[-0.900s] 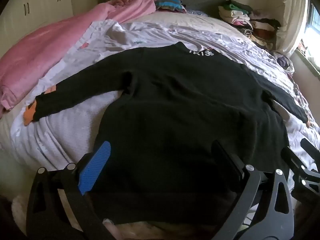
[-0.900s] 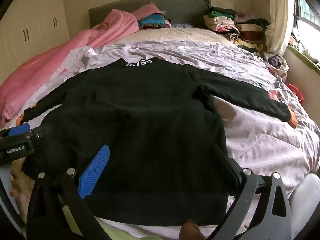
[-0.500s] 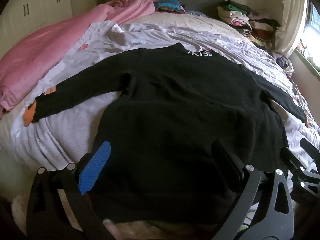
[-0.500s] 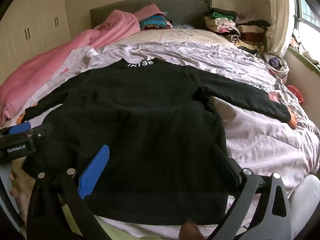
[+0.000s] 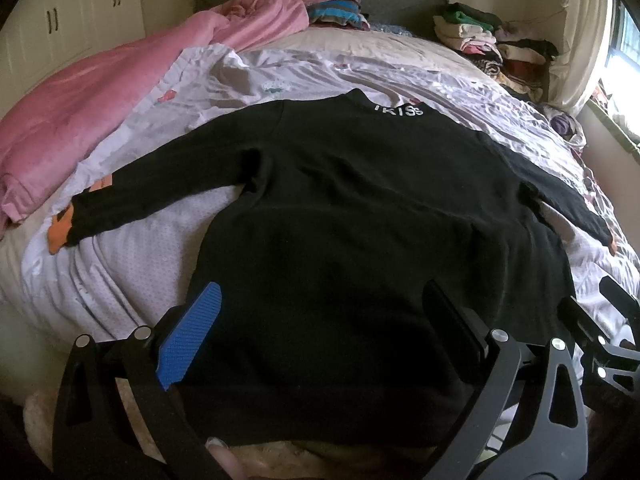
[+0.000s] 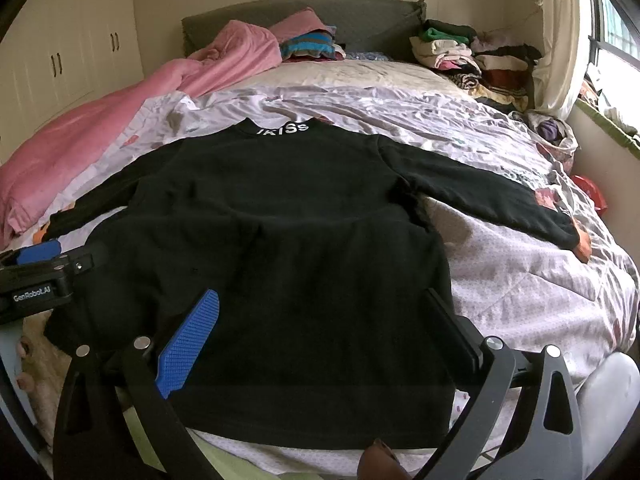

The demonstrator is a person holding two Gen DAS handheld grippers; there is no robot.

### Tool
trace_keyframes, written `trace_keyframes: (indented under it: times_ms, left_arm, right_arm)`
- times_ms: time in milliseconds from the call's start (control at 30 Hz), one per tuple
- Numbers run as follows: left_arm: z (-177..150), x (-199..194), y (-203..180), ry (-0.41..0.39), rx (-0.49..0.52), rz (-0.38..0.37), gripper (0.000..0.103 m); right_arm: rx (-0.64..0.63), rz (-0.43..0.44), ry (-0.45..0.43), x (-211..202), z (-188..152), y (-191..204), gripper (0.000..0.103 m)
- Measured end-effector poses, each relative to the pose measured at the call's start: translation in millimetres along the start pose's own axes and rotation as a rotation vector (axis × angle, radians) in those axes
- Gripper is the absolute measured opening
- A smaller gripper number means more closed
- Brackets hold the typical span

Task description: Fold small clothes

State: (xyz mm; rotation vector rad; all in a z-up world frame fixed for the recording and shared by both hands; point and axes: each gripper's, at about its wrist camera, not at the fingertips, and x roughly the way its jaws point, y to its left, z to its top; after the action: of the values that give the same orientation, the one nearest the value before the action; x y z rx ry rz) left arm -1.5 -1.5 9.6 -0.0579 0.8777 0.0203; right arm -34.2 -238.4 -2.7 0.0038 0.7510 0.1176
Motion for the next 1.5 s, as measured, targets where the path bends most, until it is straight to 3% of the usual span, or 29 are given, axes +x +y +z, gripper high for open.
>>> trace_keyframes:
  times_ms: [1500]
  left_arm:
    - [-1.7, -1.4, -0.6, -0.009, 0.003, 0.004, 0.095]
  right_arm:
    - [-0.015, 0.0, -0.012, -3.3, 0.3, 5.1, 0.099]
